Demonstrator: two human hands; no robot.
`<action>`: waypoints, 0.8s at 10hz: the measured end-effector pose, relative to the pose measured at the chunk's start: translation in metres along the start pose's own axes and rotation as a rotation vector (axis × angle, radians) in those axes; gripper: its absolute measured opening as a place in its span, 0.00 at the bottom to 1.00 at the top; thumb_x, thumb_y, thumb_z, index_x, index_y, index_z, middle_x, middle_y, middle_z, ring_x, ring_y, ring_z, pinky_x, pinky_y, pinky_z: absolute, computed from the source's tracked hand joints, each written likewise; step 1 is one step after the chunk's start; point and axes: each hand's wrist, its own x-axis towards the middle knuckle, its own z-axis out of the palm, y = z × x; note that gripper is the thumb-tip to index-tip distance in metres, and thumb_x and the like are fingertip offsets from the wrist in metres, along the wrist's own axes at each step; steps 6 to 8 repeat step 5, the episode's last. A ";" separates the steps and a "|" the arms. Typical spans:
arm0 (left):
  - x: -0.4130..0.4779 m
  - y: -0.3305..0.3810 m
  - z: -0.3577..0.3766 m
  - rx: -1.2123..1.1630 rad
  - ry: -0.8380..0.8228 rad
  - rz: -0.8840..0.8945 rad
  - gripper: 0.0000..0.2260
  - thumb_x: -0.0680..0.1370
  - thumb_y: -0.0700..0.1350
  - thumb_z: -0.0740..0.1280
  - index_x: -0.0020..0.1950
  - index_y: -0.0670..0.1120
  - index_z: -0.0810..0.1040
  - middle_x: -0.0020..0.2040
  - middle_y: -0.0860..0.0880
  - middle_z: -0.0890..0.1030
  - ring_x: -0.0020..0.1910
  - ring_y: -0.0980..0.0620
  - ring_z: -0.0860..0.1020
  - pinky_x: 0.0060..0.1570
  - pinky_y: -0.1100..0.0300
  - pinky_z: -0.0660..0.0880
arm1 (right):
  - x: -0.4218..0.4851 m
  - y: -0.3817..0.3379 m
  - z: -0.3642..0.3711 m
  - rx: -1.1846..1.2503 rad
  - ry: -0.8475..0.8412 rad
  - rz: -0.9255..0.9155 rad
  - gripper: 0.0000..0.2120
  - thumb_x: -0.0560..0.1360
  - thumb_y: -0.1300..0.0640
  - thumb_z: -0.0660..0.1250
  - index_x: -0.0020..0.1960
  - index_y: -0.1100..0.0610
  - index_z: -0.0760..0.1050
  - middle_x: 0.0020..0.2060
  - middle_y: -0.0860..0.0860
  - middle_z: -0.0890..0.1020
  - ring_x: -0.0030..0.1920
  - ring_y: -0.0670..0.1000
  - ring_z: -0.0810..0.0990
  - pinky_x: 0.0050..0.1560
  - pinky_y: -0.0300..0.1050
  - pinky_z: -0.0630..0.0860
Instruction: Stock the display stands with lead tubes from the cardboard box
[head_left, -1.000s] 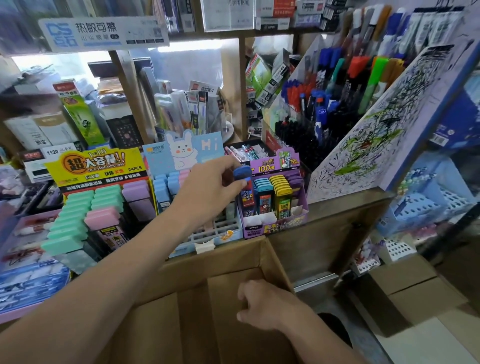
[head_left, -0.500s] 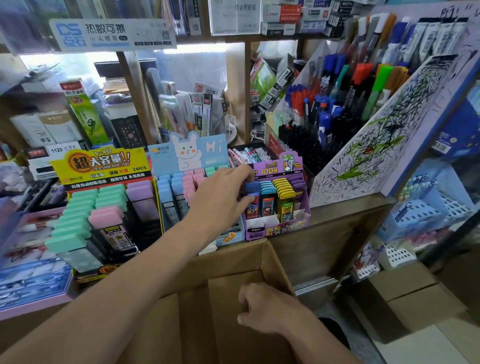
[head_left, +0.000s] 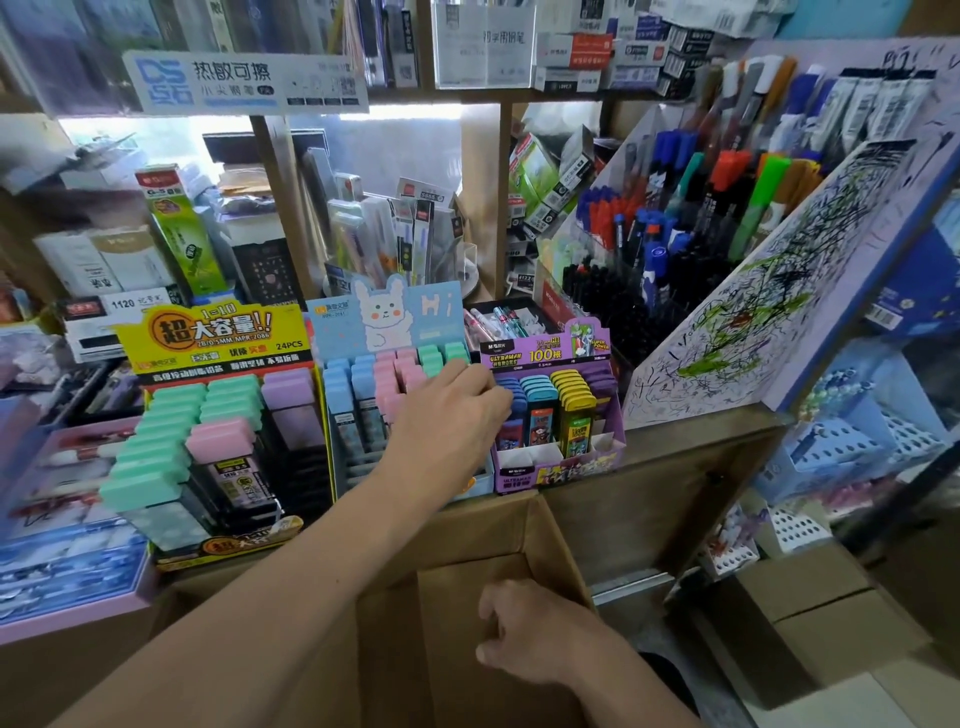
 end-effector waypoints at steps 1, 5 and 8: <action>0.000 0.002 0.002 -0.058 0.010 -0.024 0.07 0.82 0.46 0.65 0.54 0.44 0.81 0.52 0.47 0.81 0.52 0.46 0.76 0.50 0.50 0.76 | 0.000 0.000 0.001 0.013 0.017 0.008 0.19 0.79 0.49 0.67 0.69 0.52 0.72 0.64 0.50 0.77 0.62 0.53 0.78 0.65 0.49 0.75; -0.046 -0.021 -0.042 -0.317 0.195 -0.287 0.02 0.79 0.45 0.70 0.50 0.49 0.81 0.46 0.55 0.79 0.48 0.56 0.76 0.47 0.62 0.75 | 0.001 0.000 0.002 0.182 0.083 -0.106 0.17 0.75 0.42 0.72 0.62 0.42 0.77 0.51 0.40 0.80 0.52 0.39 0.80 0.60 0.41 0.77; -0.046 -0.021 -0.042 -0.317 0.195 -0.287 0.02 0.79 0.45 0.70 0.50 0.49 0.81 0.46 0.55 0.79 0.48 0.56 0.76 0.47 0.62 0.75 | 0.001 0.000 0.002 0.182 0.083 -0.106 0.17 0.75 0.42 0.72 0.62 0.42 0.77 0.51 0.40 0.80 0.52 0.39 0.80 0.60 0.41 0.77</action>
